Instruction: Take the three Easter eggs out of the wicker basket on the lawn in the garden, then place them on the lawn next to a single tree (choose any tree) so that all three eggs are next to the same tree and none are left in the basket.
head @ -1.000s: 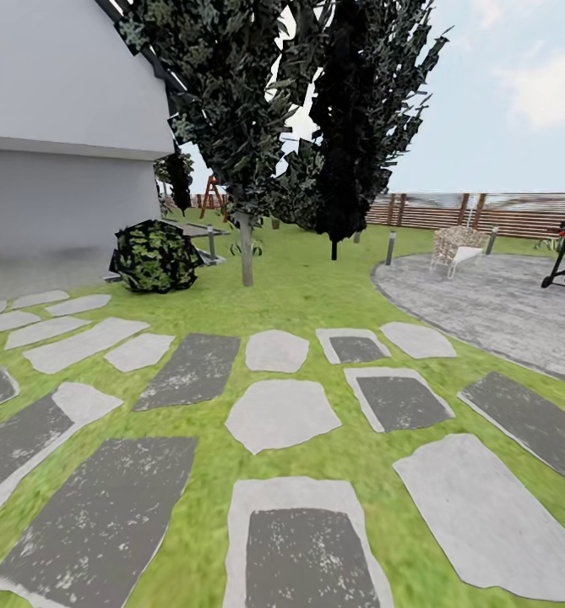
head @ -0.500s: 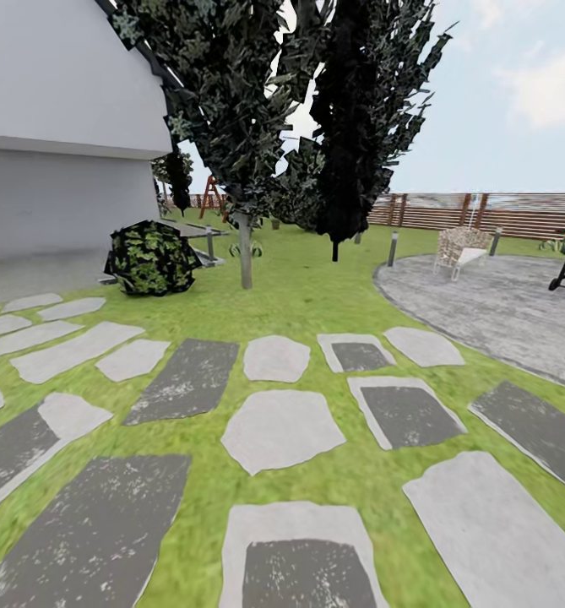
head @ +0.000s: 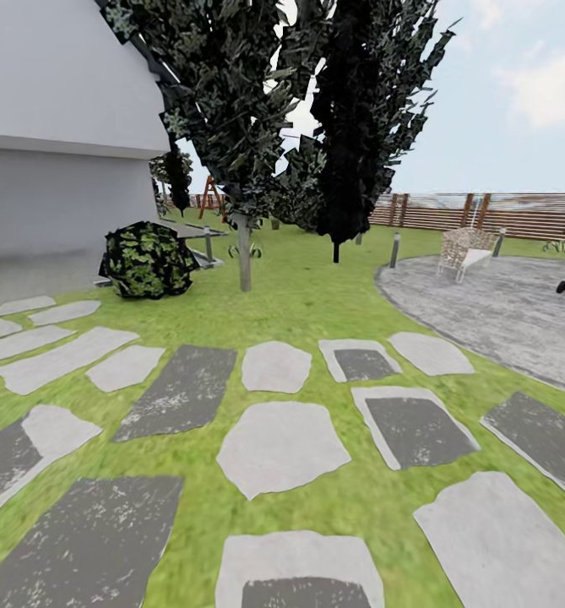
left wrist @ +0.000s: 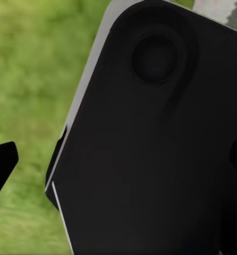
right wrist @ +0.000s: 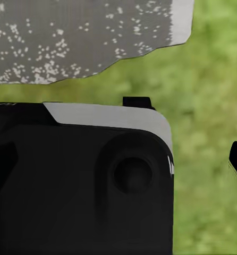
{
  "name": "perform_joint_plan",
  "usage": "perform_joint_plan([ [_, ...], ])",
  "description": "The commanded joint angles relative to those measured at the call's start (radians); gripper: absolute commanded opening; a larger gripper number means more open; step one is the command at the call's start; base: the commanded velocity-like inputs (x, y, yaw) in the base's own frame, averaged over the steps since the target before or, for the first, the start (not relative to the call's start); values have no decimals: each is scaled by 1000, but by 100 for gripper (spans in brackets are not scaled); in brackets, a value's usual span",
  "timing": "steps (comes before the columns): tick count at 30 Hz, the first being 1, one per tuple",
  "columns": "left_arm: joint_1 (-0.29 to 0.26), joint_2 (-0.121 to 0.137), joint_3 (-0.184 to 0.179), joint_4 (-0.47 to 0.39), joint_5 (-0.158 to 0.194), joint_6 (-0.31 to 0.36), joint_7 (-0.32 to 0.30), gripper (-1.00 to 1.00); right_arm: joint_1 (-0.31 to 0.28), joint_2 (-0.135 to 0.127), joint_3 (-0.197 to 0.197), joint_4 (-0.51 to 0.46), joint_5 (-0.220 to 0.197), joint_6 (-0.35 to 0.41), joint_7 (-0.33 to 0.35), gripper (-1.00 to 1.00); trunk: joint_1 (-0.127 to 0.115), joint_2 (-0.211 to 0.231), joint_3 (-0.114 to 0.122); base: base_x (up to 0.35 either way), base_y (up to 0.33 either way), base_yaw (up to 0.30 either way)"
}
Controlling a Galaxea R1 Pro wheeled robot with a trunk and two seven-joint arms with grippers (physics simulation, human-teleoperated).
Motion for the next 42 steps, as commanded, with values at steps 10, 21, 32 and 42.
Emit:
perform_joint_plan([
  [10, 0, 0, 3, -2, 3, 1, 1, 100, -1, 1, 0, 1, 0, -3, 1, 100, 1, 0, -1, 333, 0, 0],
  [21, 0, 0, 3, -2, 4, 1, 1, 100, -1, 0, 1, 0, 0, -3, 1, 100, 1, 0, -1, 333, 0, 0],
  [32, 0, 0, 3, -2, 5, 1, 1, 100, -1, 0, 0, -1, 0, -3, 1, 100, 1, 0, -1, 333, -49, 0],
  [42, 0, 0, 3, -2, 5, 1, 1, 100, -1, 1, -1, 1, 0, -3, 1, 100, 1, 0, -1, 333, -88, 0],
])
